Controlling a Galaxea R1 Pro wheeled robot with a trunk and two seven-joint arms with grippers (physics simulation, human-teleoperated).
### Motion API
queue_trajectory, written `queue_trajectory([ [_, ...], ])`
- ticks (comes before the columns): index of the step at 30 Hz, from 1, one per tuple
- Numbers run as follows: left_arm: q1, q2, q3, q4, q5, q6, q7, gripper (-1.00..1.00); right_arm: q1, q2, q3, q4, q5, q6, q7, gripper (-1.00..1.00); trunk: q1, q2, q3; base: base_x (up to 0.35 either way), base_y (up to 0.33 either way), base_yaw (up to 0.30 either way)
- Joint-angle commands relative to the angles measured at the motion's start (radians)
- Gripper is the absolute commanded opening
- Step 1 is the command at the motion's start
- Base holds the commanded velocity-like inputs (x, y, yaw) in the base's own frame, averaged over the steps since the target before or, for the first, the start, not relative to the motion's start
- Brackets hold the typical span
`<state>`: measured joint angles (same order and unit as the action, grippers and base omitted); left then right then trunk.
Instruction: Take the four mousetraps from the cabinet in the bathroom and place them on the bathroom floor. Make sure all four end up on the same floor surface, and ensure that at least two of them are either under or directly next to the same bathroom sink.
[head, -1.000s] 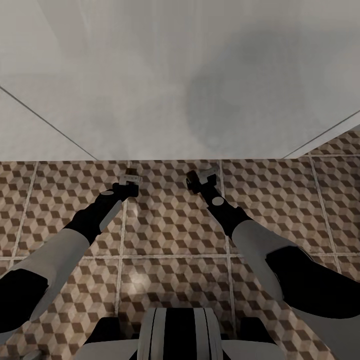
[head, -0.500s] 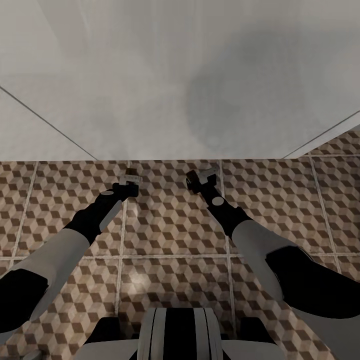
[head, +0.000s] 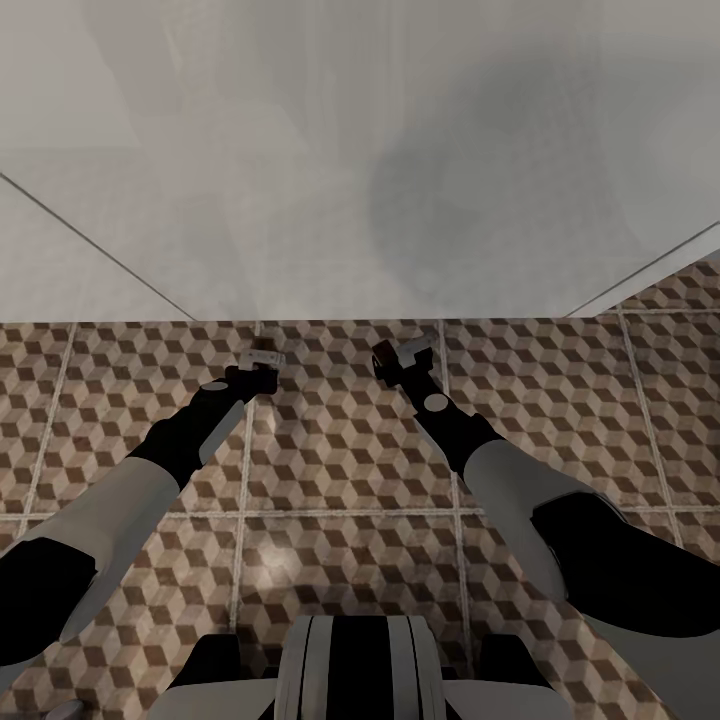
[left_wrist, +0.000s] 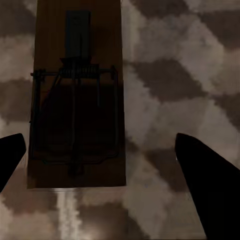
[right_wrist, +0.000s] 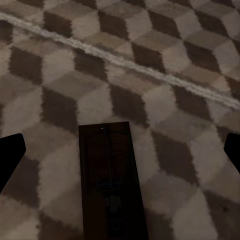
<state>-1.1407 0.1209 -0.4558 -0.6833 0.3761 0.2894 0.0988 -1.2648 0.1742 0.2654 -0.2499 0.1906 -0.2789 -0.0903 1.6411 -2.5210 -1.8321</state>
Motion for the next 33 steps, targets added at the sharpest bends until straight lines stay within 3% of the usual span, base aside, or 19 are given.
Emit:
queue_trajectory([
  [1, -0.001, 0.002, -0.008, -0.002, 0.01, 0.004, 0.01, 1.0, -0.001, 0.0, 0.003, 0.002, 0.01, -0.001, -0.009, 1.0, 0.0, 0.0, 0.0, 0.0, 0.0, 0.0],
  [20, -0.001, 0.002, -0.01, -0.002, 0.01, 0.004, 0.012, 1.0, -0.001, 0.0, 0.003, 0.003, 0.01, -0.002, -0.009, 1.0, 0.0, 0.0, 0.0, -0.007, 0.0, 0.0],
  [33, -0.001, 0.001, -0.01, 0.003, 0.01, 0.004, 0.012, 1.0, -0.001, 0.0, 0.003, 0.003, 0.01, -0.002, -0.009, 1.0, 0.0, 0.0, 0.0, -0.271, 0.0, 0.0],
])
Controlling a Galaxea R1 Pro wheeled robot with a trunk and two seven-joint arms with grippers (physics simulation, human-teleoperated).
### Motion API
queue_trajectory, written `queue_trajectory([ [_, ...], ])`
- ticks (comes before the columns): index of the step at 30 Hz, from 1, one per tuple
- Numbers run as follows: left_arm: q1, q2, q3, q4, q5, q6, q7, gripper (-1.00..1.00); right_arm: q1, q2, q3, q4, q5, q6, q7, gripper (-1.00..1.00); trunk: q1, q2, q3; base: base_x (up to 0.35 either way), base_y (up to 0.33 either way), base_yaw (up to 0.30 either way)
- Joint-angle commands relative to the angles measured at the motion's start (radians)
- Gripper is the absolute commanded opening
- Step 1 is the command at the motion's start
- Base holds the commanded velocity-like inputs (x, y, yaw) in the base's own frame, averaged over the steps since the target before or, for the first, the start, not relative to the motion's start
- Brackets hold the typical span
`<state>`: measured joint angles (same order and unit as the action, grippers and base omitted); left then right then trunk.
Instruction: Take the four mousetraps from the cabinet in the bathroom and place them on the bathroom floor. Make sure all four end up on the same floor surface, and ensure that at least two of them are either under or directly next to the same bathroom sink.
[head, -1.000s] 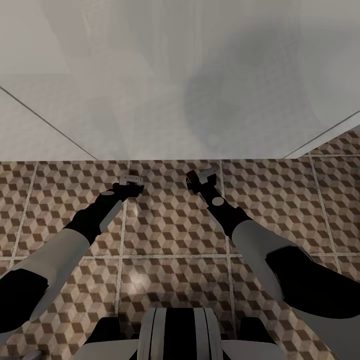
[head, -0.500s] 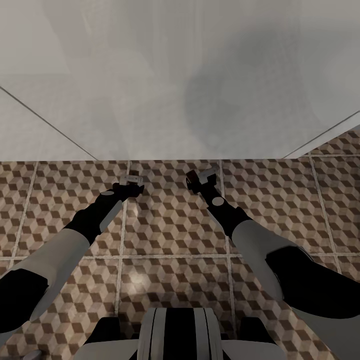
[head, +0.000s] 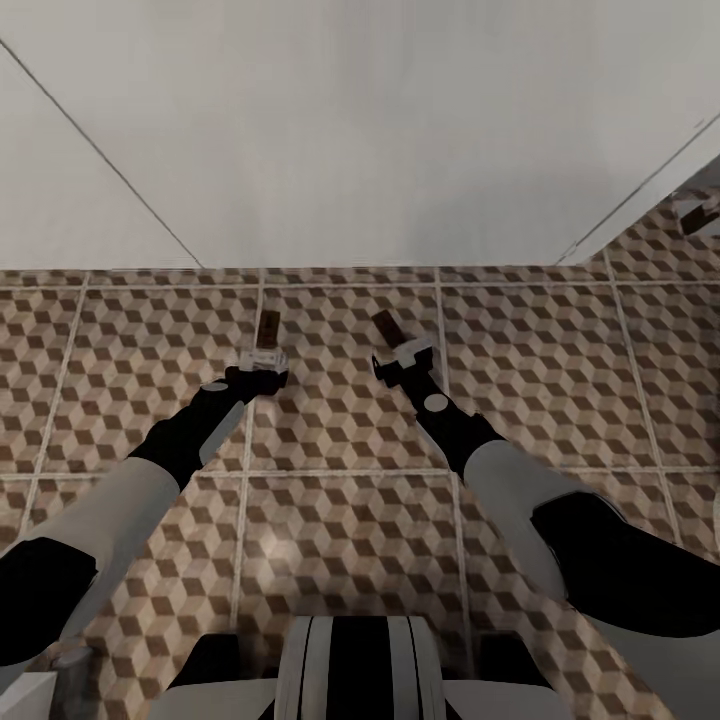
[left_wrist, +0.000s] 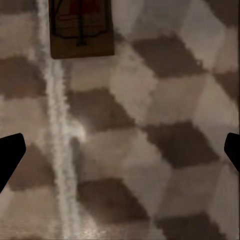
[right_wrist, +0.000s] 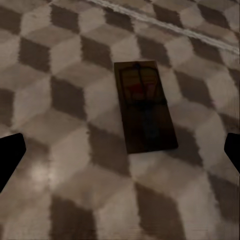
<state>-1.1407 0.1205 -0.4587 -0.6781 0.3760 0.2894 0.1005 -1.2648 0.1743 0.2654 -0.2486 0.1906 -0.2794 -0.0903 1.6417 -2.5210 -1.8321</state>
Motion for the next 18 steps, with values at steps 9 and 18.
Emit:
queue_trajectory([
  [9, -0.001, 0.002, -0.008, 0.0, 0.011, 0.004, 0.01, 1.0, -0.001, 0.0, 0.003, 0.001, 0.01, -0.001, -0.009, 1.0, -0.001, 0.0, 0.0, -0.331, 0.0, 0.0],
  [18, -0.001, 0.002, -0.008, -0.002, 0.011, 0.004, 0.01, 1.0, -0.001, 0.0, 0.003, 0.002, 0.01, -0.039, -0.01, 1.0, -0.001, 0.0, 0.0, -0.334, 0.0, 0.0],
])
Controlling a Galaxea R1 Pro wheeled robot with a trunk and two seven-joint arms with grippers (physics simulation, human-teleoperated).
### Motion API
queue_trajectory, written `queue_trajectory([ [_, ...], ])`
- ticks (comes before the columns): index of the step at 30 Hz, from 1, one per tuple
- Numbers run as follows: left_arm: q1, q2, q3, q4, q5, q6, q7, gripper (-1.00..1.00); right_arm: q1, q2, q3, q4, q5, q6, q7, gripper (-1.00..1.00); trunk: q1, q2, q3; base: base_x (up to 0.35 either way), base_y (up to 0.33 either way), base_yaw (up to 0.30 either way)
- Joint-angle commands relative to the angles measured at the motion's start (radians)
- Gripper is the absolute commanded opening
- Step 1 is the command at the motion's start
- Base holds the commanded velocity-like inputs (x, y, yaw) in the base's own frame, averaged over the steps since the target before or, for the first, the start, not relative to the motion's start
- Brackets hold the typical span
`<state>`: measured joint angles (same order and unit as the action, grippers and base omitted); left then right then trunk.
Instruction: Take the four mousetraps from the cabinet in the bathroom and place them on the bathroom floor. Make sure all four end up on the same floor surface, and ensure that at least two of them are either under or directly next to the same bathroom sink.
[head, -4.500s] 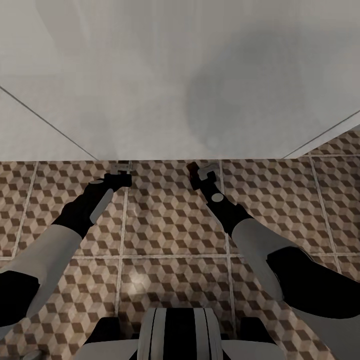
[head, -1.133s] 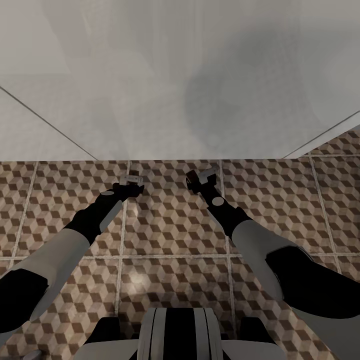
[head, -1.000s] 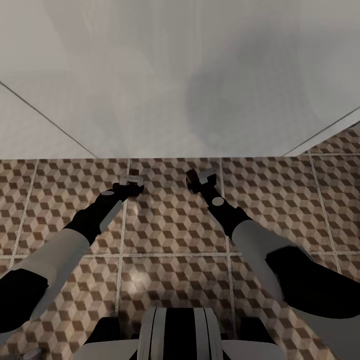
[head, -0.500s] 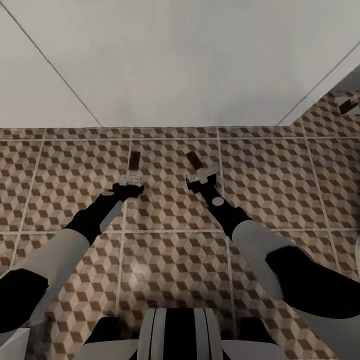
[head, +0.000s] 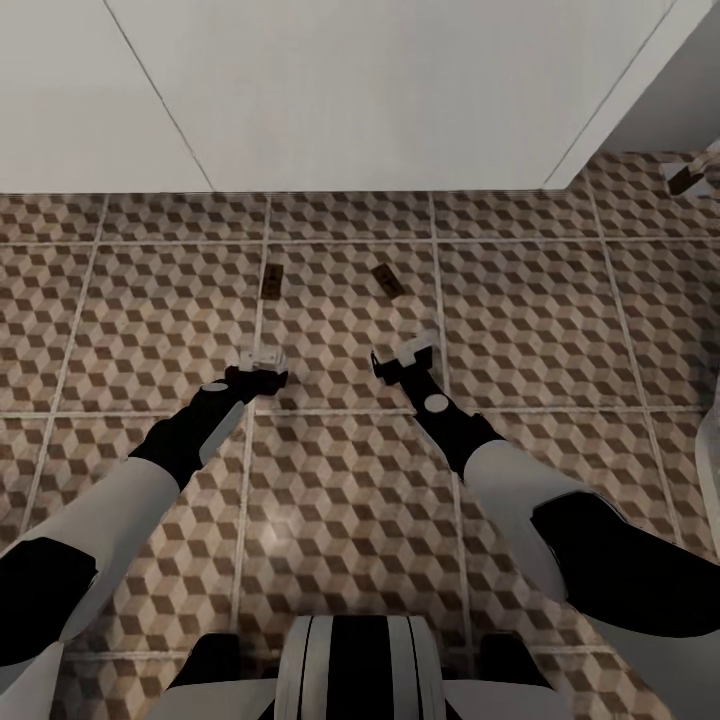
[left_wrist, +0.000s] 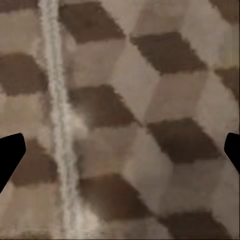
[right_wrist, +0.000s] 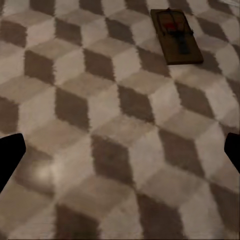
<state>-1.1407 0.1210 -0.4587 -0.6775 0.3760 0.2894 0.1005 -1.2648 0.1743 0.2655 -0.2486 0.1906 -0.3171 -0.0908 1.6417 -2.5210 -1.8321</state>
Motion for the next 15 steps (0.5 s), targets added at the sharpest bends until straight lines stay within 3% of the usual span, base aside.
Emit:
queue_trajectory([
  [1, -0.001, 0.002, -0.008, -0.003, 0.011, 0.004, 0.01, 1.0, -0.001, 0.0, 0.003, 0.002, 0.01, -0.007, -0.009, 1.0, -0.001, 0.0, 0.0, -0.334, 0.0, 0.0],
  [15, -0.001, 0.001, -0.008, -0.005, 0.011, 0.004, 0.01, 1.0, -0.001, 0.0, 0.003, 0.002, 0.01, -0.029, -0.01, 1.0, -0.001, 0.0, 0.0, -0.334, 0.0, 0.0],
])
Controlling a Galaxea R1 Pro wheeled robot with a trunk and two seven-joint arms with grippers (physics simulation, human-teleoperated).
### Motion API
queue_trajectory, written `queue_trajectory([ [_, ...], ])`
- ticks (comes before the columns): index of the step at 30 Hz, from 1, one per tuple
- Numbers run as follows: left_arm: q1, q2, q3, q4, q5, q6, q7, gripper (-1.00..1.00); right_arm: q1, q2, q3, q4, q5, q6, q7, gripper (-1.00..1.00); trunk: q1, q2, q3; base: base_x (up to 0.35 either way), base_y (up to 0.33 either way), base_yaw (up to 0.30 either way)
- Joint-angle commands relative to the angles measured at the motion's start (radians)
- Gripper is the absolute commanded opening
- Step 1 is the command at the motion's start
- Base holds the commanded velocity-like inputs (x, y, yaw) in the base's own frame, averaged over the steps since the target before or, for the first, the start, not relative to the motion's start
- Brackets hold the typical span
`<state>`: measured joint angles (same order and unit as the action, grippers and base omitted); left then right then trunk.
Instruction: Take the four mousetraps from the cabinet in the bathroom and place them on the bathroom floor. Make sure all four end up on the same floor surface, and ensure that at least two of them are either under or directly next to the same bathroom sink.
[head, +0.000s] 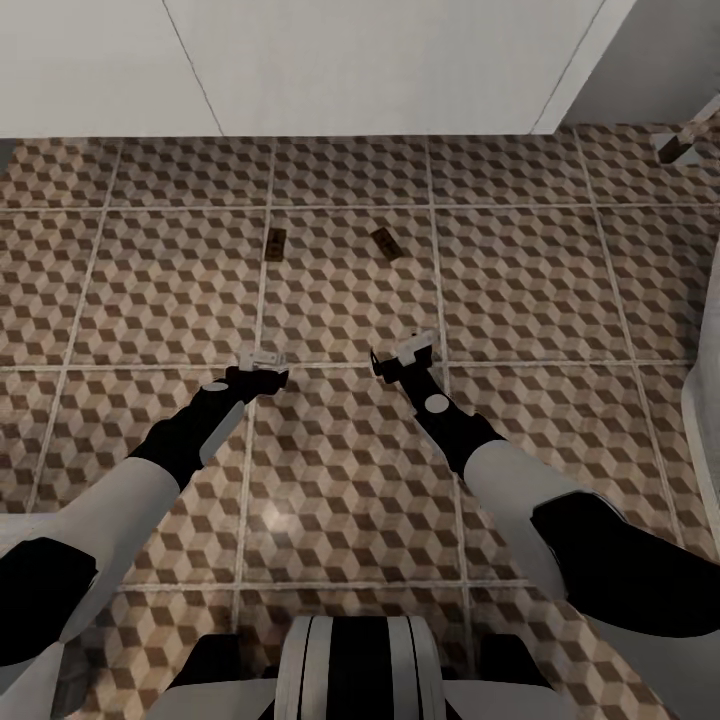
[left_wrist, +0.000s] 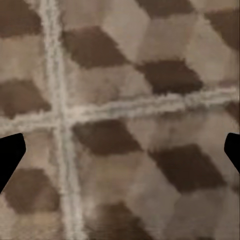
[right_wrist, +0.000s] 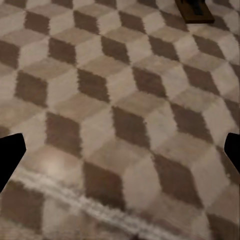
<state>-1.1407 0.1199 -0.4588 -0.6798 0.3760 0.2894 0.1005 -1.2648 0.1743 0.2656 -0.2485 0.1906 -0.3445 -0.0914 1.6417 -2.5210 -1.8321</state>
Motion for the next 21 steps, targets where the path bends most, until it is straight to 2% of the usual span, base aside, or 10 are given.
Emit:
queue_trajectory([
  [1, -0.001, 0.002, -0.008, -0.002, 0.011, 0.004, 0.01, 1.0, -0.001, 0.0, 0.003, 0.002, 0.01, -0.001, -0.01, 1.0, -0.001, 0.0, 0.0, -0.334, 0.0, 0.0],
  [21, -0.001, -0.009, -0.008, -0.001, 0.011, 0.004, 0.011, 1.0, -0.001, 0.0, 0.003, 0.002, 0.01, -0.002, -0.01, 1.0, -0.001, 0.0, 0.0, -0.334, 0.0, 0.0],
])
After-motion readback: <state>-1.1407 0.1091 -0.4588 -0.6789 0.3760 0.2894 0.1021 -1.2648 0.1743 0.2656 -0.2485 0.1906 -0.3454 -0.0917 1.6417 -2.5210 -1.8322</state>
